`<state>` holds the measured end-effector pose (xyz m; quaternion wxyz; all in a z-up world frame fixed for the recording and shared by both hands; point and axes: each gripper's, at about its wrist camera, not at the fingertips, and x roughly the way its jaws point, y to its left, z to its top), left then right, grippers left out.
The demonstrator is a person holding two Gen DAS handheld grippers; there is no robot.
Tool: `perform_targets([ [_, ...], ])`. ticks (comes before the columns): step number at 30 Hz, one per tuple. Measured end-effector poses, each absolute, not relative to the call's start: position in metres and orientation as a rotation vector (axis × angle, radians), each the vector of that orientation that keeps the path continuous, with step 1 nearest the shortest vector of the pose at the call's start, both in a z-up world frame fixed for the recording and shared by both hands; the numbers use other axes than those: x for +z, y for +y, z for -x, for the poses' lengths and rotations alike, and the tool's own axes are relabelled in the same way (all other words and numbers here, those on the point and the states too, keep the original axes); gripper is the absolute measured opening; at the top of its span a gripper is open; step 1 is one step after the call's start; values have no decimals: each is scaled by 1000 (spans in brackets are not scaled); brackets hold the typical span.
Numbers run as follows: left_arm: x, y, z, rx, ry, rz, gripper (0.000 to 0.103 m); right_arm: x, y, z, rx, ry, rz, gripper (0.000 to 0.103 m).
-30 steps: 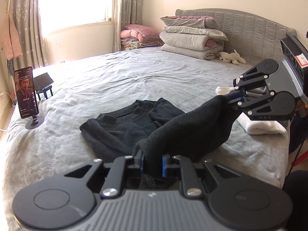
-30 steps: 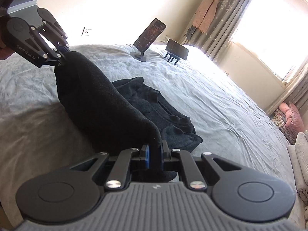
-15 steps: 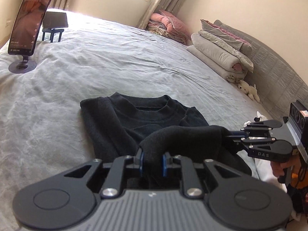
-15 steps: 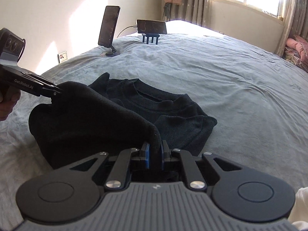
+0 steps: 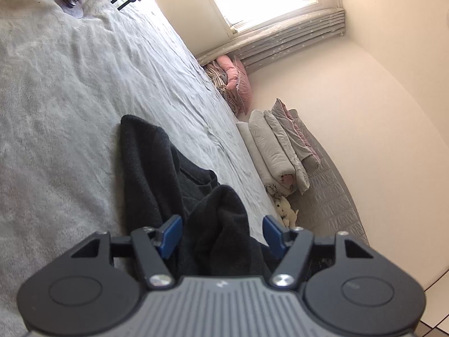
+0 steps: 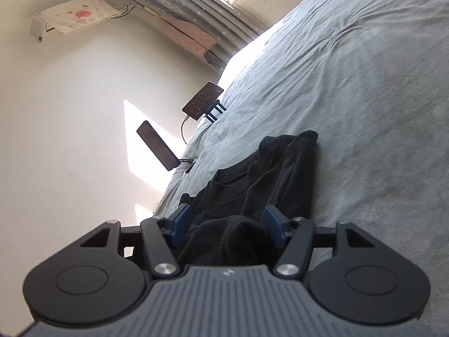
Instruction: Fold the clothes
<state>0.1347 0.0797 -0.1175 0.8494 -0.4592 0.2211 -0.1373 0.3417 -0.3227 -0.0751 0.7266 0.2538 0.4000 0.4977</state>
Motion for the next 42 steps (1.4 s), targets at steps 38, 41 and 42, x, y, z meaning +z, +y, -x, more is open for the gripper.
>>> perform_targets([
  [38, -117, 95, -214, 157, 434, 693, 29, -91, -211, -394, 748, 618, 14, 47],
  [41, -94, 90, -197, 210, 380, 631, 51, -74, -228, -385, 716, 580, 14, 58],
  [42, -86, 87, -190, 228, 353, 596, 52, -68, -232, -381, 703, 560, 17, 58],
])
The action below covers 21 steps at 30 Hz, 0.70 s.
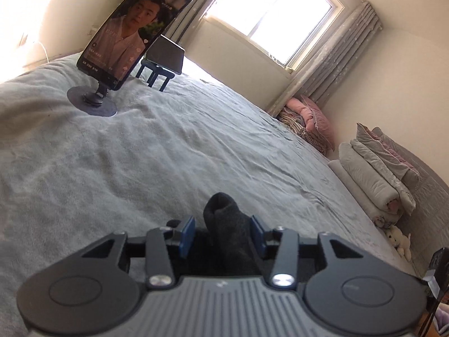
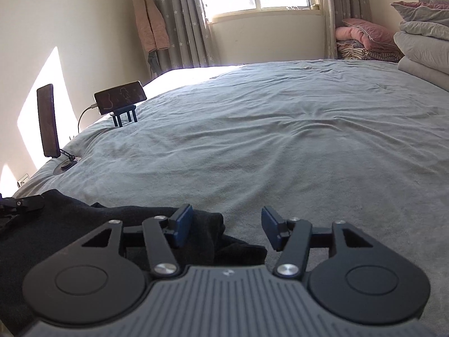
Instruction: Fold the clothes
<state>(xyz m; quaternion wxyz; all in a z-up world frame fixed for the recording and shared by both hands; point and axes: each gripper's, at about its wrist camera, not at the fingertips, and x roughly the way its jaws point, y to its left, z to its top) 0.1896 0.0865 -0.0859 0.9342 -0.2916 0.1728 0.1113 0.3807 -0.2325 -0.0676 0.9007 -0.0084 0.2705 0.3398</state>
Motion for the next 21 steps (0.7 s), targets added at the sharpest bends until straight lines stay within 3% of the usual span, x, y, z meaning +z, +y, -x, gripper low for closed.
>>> perform_targets([
  [6, -55, 35, -153, 221, 298, 348, 50, -43, -243, -317, 721, 421, 101, 58],
  [13, -61, -33, -119, 137, 279, 93, 48, -59, -246, -238, 816, 329, 154, 58],
  [21, -96, -15, -152, 156, 453, 149, 43, -94, -213, -254, 776, 471, 267, 58],
])
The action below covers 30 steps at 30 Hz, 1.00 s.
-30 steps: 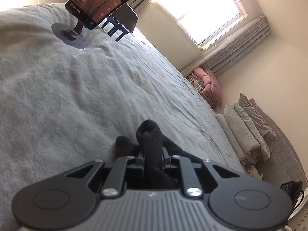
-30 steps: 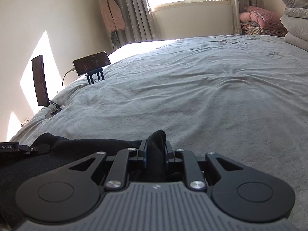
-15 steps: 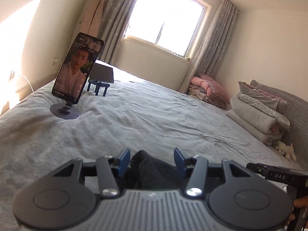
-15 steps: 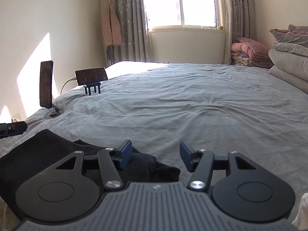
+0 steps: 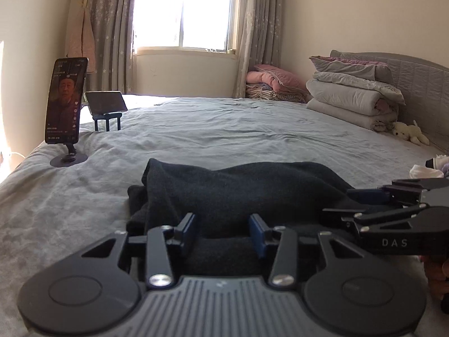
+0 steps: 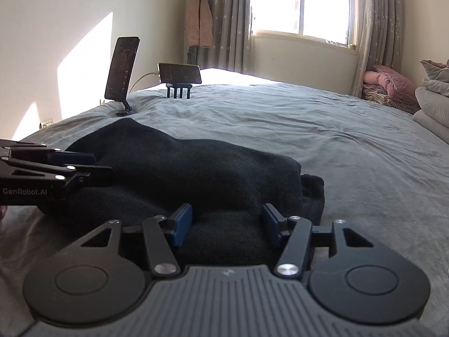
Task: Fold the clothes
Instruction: 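Press the folded sweater flat with both open grippers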
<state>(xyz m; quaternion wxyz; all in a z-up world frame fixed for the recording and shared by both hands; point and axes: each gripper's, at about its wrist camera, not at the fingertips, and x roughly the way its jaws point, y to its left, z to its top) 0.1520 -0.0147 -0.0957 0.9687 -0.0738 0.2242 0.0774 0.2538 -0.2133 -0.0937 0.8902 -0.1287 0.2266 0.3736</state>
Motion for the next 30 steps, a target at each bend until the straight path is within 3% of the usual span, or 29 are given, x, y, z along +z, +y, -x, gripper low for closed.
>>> perform_targets([
  [5, -96, -21, -157, 182, 465, 116, 43, -100, -198, -245, 731, 436, 370, 61],
  [15, -57, -21, -167, 181, 394, 13, 43, -65, -226, -286, 722, 402, 169, 61],
  [19, -62, 2, -198, 277, 454, 32, 43, -68, -226, -332, 698, 497, 59, 43],
  [21, -69, 21, -210, 330, 498, 98, 42, -74, -223, -349, 711, 553, 26, 41],
  [23, -77, 35, -217, 338, 542, 175, 39, -80, -219, -362, 728, 602, 9, 29],
  [24, -82, 42, -220, 330, 565, 224, 20, -84, -217, -363, 734, 617, 16, 23],
  [25, -87, 43, -219, 330, 557, 244, 16, -86, -215, -361, 729, 613, 29, 11],
  [30, -95, 24, -210, 382, 471, 115, 14, -84, -207, -329, 613, 412, 176, 5],
])
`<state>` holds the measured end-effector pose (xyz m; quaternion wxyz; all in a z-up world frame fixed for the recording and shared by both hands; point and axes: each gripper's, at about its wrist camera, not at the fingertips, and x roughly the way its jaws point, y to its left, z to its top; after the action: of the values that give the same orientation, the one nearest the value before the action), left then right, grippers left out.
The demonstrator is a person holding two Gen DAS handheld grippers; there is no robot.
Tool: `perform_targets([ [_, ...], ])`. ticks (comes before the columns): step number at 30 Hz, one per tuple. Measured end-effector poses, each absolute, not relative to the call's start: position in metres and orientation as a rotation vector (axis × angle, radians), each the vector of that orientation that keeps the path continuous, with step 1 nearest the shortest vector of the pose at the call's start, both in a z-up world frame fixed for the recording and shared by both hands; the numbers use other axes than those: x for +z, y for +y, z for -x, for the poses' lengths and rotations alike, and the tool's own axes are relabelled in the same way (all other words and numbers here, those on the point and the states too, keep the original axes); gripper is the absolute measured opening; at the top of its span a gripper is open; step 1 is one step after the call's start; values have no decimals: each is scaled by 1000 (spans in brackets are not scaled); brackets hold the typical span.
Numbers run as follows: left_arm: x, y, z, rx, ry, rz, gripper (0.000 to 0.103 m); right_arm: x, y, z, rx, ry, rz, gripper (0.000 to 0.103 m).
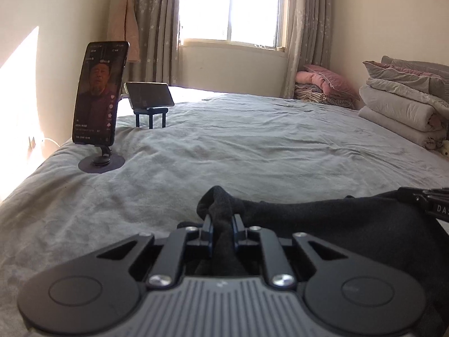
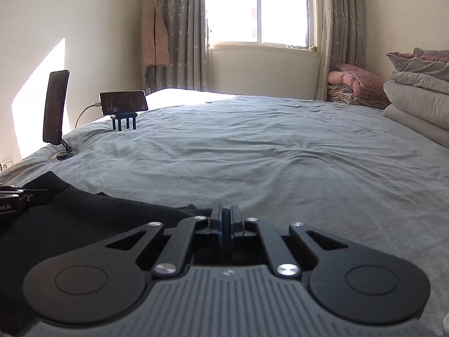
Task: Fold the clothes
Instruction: 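Press the folded sweater flat with both open grippers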
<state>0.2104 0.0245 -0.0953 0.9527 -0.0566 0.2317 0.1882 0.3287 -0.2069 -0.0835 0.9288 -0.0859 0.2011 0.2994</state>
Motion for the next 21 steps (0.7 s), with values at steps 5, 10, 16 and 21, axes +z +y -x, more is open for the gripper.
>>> perform_targets([
  [5, -100, 31, -219, 392, 544, 131, 23, -97, -205, -344, 575, 527, 238, 4],
  [10, -78, 35, -193, 429, 476, 210, 36, -77, -222, -324, 565, 452, 228, 15],
  [16, -52, -1, -184, 352, 407, 122, 35, -55, -210, -295, 646, 395, 216, 30],
  [21, -64, -26, -198, 233, 471, 106, 35, -66, -180, -273, 774, 440, 237, 39],
])
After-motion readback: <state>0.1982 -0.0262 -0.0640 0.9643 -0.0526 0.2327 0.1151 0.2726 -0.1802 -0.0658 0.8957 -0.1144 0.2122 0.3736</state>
